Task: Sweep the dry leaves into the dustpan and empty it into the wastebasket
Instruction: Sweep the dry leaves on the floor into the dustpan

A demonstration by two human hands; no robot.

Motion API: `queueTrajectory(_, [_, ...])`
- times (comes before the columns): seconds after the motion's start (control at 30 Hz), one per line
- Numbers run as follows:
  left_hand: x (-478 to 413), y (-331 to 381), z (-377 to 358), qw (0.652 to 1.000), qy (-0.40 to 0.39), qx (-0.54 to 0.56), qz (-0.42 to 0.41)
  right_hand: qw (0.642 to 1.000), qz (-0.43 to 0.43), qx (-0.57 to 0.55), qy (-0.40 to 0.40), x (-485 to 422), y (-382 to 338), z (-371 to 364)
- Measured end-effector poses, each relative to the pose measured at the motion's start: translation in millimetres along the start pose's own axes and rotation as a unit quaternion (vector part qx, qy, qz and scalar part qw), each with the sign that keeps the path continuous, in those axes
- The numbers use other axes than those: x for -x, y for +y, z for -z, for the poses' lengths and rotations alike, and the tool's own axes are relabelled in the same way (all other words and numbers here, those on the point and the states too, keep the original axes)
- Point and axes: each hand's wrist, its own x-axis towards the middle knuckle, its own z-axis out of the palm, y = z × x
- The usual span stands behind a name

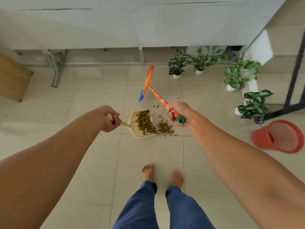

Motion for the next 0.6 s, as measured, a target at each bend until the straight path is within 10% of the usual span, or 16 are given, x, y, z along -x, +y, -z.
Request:
queueTrajectory(0.13, [246.0, 82.5, -42.0, 0.986, 0.122, 0.103, 0.043, 0.993, -0.041, -0.106, 0.002, -29.2, 7.5, 11.1])
queueTrajectory(0.6, [235.1, 77.6, -70.1, 0.989, 0.131, 0.058, 0.045, 0.973, -0.029, -0.227, -0.011, 44.6, 32.4, 116.0])
